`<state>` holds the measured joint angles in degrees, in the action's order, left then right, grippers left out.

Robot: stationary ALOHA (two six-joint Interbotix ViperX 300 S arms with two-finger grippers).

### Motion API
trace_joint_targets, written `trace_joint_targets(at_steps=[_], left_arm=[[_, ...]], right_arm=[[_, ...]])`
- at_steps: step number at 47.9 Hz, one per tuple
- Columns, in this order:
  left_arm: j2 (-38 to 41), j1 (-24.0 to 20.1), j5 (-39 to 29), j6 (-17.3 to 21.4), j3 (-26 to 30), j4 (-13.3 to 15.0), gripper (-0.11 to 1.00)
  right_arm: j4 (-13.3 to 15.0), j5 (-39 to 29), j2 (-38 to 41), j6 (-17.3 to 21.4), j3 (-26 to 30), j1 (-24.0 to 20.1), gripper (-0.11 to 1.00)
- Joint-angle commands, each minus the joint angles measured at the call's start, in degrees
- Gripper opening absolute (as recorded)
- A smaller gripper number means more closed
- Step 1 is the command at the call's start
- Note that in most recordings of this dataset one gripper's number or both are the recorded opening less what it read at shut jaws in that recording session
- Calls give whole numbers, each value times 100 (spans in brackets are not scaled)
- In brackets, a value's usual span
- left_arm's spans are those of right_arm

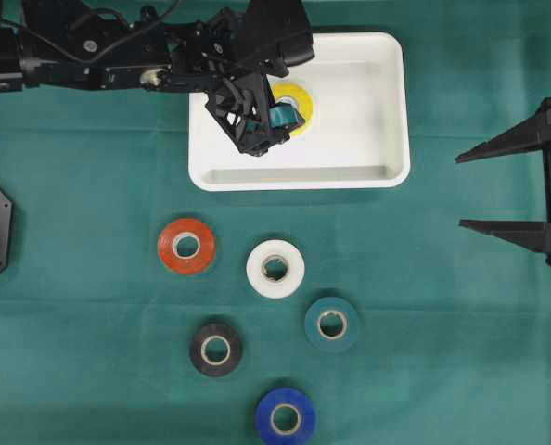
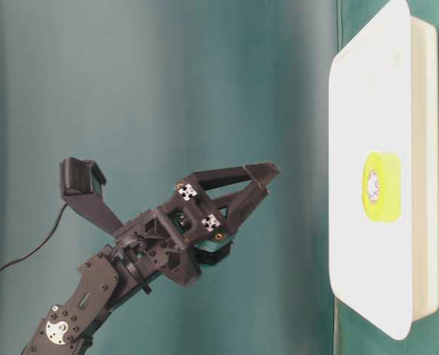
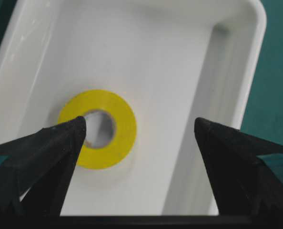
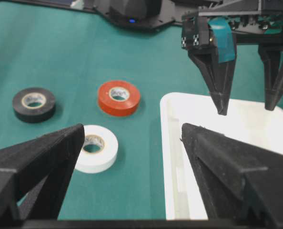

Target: Pick up the tape from a random location and place it into the white case.

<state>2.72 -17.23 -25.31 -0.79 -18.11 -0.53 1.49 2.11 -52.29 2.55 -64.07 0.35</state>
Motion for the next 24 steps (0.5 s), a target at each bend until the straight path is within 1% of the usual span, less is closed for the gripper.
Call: trace_joint_targets(at_steps=[1, 7, 19, 24], left_arm=[[-193, 88, 26, 0, 62, 9, 99], [-211, 352, 18, 9, 18, 9, 99], [-308, 1081, 123, 0, -132, 9, 99], [-343, 1187, 264, 0, -220, 9, 98]], right_arm=[[0, 18, 9, 9, 149, 9, 91], [0, 0, 9, 9, 141, 9, 91], [0, -35, 26, 9, 141, 9, 91], [0, -35, 26, 9, 141, 9, 91]])
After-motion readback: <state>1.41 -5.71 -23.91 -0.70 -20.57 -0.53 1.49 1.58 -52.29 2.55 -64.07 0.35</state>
